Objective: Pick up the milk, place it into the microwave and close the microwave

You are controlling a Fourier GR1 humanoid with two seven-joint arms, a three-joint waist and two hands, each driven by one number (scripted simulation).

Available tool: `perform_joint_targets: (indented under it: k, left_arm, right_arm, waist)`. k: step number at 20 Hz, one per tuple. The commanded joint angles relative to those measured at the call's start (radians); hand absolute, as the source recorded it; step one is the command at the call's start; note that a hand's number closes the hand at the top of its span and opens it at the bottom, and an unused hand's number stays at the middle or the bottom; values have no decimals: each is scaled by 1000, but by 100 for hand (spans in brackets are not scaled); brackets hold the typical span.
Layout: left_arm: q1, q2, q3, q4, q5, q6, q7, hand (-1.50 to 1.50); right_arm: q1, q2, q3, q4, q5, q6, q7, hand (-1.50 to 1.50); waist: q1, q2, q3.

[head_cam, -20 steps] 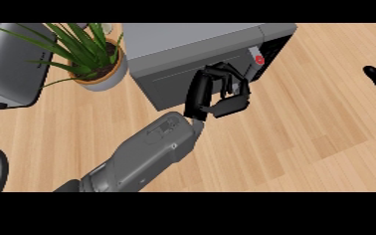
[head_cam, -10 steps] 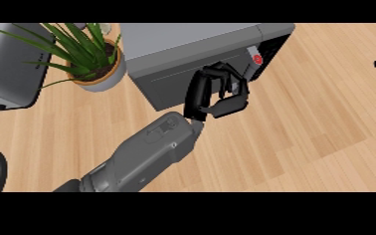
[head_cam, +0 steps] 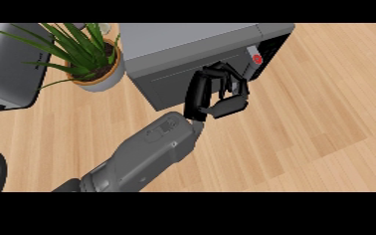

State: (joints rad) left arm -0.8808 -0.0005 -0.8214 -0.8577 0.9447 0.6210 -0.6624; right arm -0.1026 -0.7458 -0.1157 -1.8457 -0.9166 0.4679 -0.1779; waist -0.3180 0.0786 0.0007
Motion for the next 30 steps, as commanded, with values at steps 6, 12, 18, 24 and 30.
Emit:
perform_joint_targets:
  k: [6,12,18,24,30]
  left_arm:
    - [-80,0,35,104,46,-20,8,150]
    - [-92,0,32,113,68,-24,-6,150]
    - [-89,0,24,121,88,-29,-31,150]
    - [-98,0,12,132,104,-25,-43,150]
    - [-107,0,12,132,123,-36,-59,150]
  right_arm:
    - [-23,-27,-17,7,-49,7,25,-150]
    - [-32,-43,2,-10,-92,61,39,-150]
    - [-37,-54,5,-7,-123,81,51,-150]
    - [-36,-67,2,1,-148,91,64,-150]
    - [-41,-80,-5,10,-151,110,68,-150]
  waist:
    - [-13,18,-1]
    - [-8,17,0]
    - [-10,21,0]
    - [-14,17,1]
    - [-14,20,1]
